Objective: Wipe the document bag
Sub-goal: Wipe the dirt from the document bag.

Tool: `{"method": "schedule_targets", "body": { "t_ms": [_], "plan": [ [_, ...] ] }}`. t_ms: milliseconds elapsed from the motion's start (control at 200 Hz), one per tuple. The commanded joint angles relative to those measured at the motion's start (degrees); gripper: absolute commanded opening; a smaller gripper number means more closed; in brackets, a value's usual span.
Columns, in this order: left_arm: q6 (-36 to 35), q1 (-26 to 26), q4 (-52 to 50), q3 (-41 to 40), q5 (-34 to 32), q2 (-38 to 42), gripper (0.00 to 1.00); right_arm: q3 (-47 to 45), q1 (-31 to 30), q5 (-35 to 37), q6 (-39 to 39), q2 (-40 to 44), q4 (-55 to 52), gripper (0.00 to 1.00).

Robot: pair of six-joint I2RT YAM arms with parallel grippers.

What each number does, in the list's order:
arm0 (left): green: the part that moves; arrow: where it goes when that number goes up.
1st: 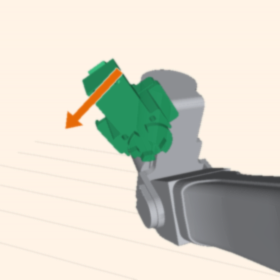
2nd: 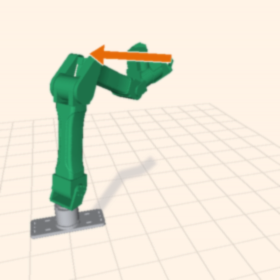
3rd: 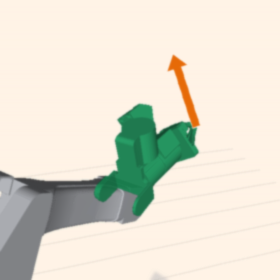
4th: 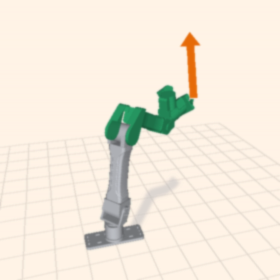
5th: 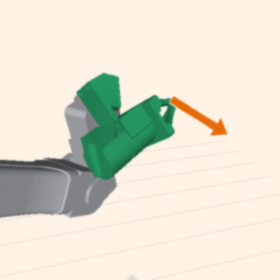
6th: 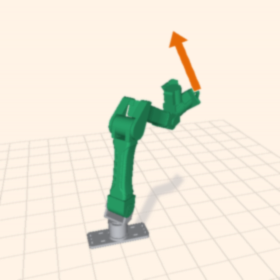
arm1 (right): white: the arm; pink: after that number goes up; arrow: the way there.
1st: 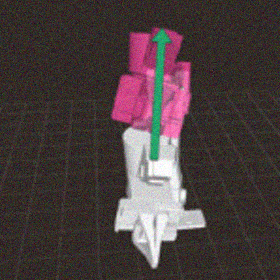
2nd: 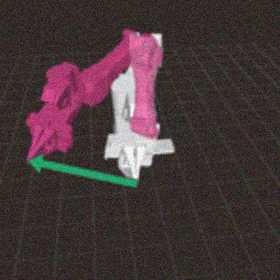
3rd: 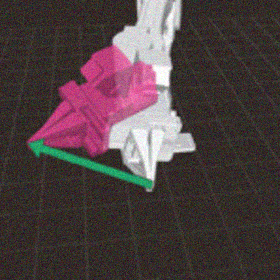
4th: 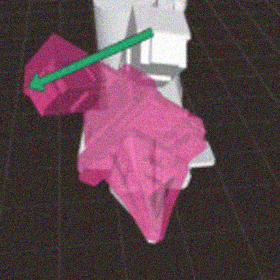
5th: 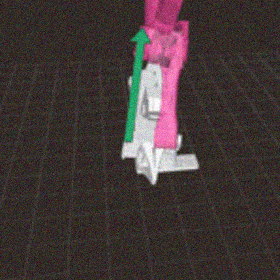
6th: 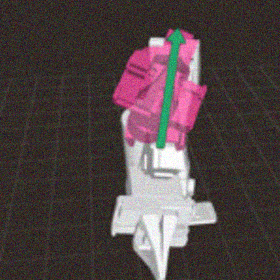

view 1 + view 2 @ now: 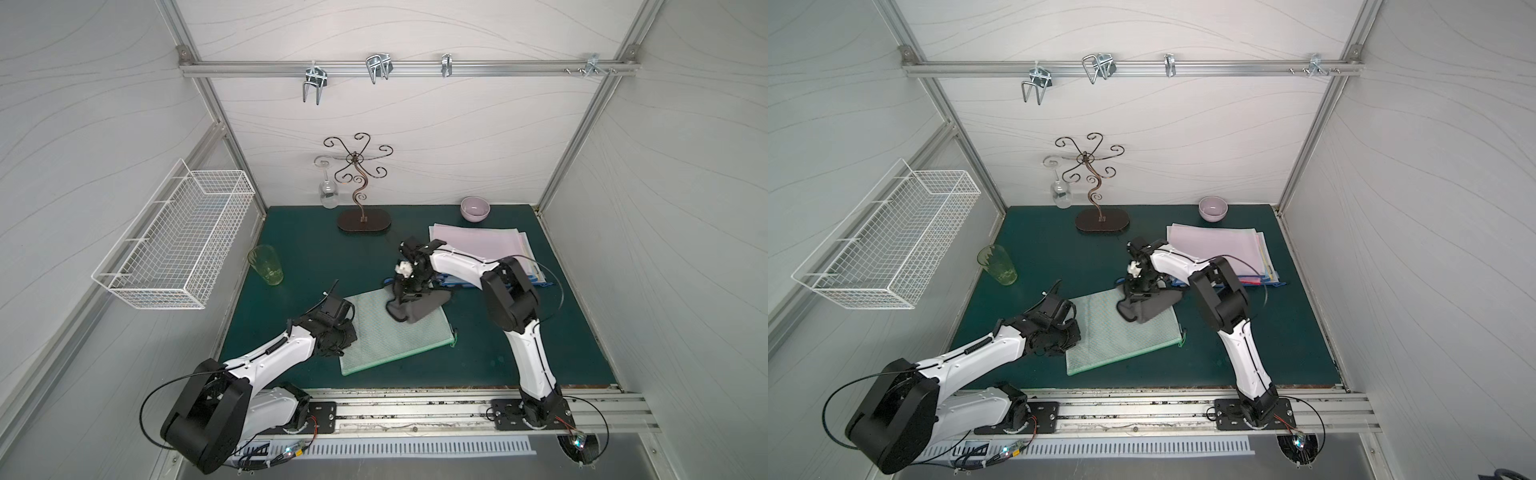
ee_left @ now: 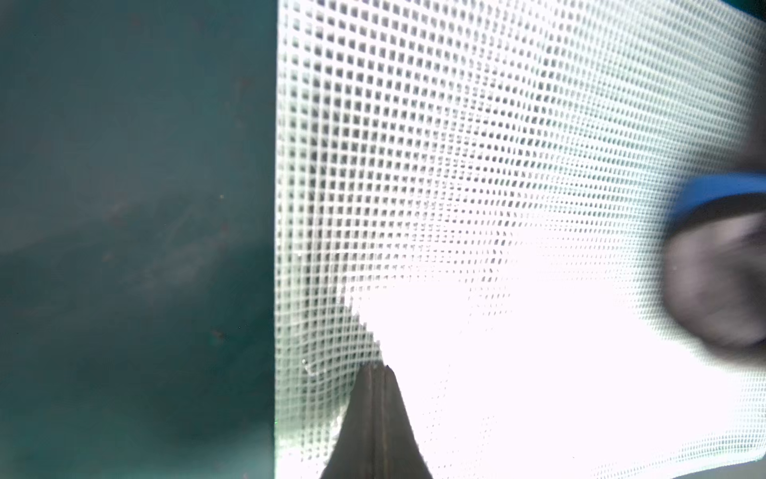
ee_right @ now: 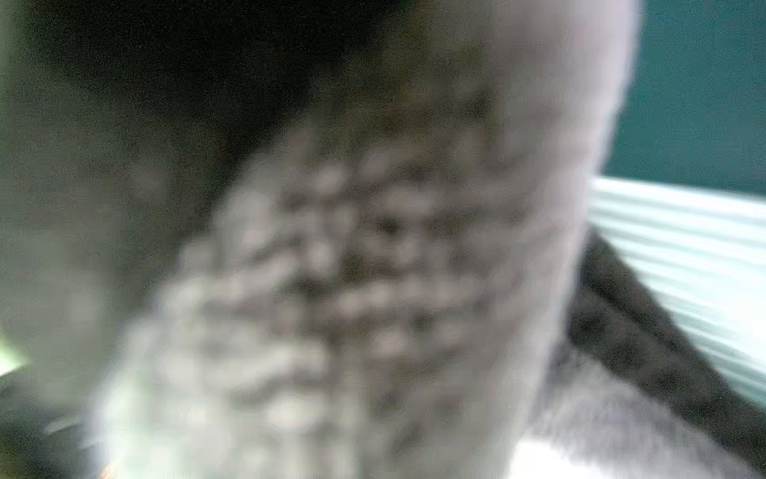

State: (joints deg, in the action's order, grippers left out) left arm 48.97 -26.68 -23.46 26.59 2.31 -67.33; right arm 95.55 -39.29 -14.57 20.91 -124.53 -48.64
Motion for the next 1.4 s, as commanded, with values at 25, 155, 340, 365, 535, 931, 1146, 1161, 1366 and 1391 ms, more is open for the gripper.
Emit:
{"method": "schedule_targets", "body": {
  "t_ms": [25, 155, 340, 365, 535, 931, 1146, 1161, 1366, 1391],
  "plan": [
    [1.13, -0.13, -2.76, -1.28, -1.05, -1.24, 0.00, -4.86, -1.93, 9.30, -7.82, 5.76, -8.28, 0.00],
    [0.91, -0.13, -3.06, -0.66, -1.34, -1.47, 0.00, -4.18, -9.17, -7.49, -8.90, 6.82, -8.27, 0.00],
    [0.69, -0.13, -3.86, -0.31, -1.87, -0.62, 0.00, -2.76, -17.10, -26.28, 1.43, 0.82, 2.02, 0.00],
    [0.64, -0.13, -4.04, -0.24, -1.93, -0.56, 0.00, -3.29, -17.20, -27.31, 2.99, 0.03, 3.71, 0.00],
    [-0.16, -0.17, -4.18, -0.06, -1.95, -1.06, 0.00, -6.47, -15.30, -23.62, 5.47, -2.88, 5.08, 0.00],
    [-1.77, -0.13, -3.17, -0.15, -1.53, -2.55, 0.00, -19.94, -0.46, 9.67, -1.96, 17.20, -7.71, 0.00],
    [-1.90, -0.13, -3.85, 0.58, -1.33, -1.77, 0.00, 1.98, -7.43, -3.93, -2.96, 6.54, -7.72, 0.00],
    [-1.92, -0.13, -3.95, 0.69, -1.33, -1.83, 0.00, 2.88, -7.81, -5.50, -2.50, 5.27, -7.40, 0.00],
    [-1.49, -0.13, -4.75, 0.76, -1.46, -1.50, 0.00, 14.09, -9.52, -15.58, 4.93, -8.50, 0.24, 0.00],
    [-1.35, -0.11, -4.79, 0.74, -1.49, -1.41, 0.00, 13.95, -9.20, -15.70, 5.35, -9.26, 1.18, 0.00]
  ]
}}
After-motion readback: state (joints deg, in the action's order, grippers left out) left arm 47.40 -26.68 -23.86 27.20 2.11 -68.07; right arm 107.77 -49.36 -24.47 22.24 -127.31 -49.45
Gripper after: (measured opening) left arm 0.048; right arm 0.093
